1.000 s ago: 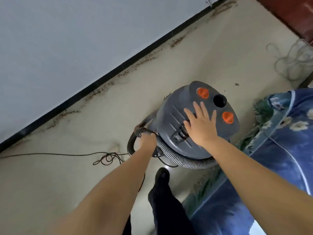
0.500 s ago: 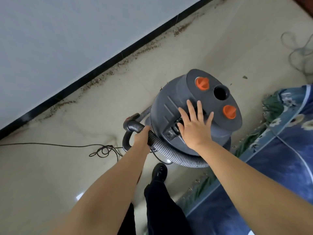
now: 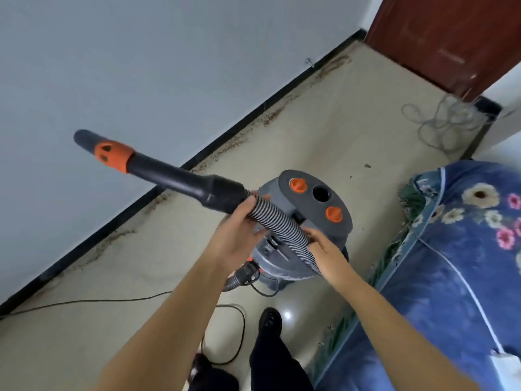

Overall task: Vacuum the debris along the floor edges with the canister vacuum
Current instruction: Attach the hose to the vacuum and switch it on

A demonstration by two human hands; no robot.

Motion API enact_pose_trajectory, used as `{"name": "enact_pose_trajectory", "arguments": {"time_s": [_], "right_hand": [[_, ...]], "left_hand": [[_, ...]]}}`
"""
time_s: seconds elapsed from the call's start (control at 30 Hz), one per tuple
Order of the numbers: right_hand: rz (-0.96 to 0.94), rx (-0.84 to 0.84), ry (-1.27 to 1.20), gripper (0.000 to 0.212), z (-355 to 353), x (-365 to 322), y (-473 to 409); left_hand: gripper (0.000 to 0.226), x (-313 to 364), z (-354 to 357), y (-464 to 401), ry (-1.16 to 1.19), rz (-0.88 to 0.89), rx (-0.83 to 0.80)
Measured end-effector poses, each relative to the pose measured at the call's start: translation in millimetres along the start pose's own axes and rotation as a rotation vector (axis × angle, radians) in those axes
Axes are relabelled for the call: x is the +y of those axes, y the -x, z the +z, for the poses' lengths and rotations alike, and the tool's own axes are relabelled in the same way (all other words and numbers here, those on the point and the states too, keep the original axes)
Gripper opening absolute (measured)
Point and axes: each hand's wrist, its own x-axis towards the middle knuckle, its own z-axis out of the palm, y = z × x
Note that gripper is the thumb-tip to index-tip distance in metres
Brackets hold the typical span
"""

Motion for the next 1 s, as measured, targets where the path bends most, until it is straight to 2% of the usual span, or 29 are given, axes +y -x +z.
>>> {"name": "enact_pose_trajectory", "arguments": {"time_s": [0.1,0.2,0.3,0.4,0.47,0.57,0.67,0.83,0.93,1.0], "right_hand": [[-0.083,0.130,0.027,0.040,-14,2,26],[-0.028,0.471,-0.049,0.042,-37,4,38],[0.001,0.751,-0.055,0.039,-79,-2,40],[0.008,0.836,0.063,0.028,-126,-21,25],[0.023,0.820,0.122,0.033,-150,-41,8],[0.017,0.709,0.148,0.042,-165,-84,-24],[-0.056,0.582,0.163,0.042,-157,-132,-56],[-0.151,0.285,0.167,0.045,-93,-200,-93],[-0.158,0.163,0.216,0.025,-41,-232,-99],[-0.165,0.048,0.177,0.025,-8,-247,-98]], "left_hand": [[0.020,3,56,-5,-0.183,-0.028,-0.041],[0.023,-14,119,-15,-0.333,-0.059,-0.047],[0.040,-27,181,-26,-0.462,-0.026,0.016],[0.045,-24,222,-39,-0.501,0.107,0.080],[0.041,-14,238,-45,-0.512,0.217,0.125],[0.020,13,245,-51,-0.467,0.352,0.170],[0.016,54,236,-53,-0.404,0.415,0.221],[0.025,126,193,-37,-0.543,0.614,0.287],[0.028,158,164,-21,-0.648,0.688,0.376],[0.027,175,149,-9,-0.721,0.702,0.454]]}}
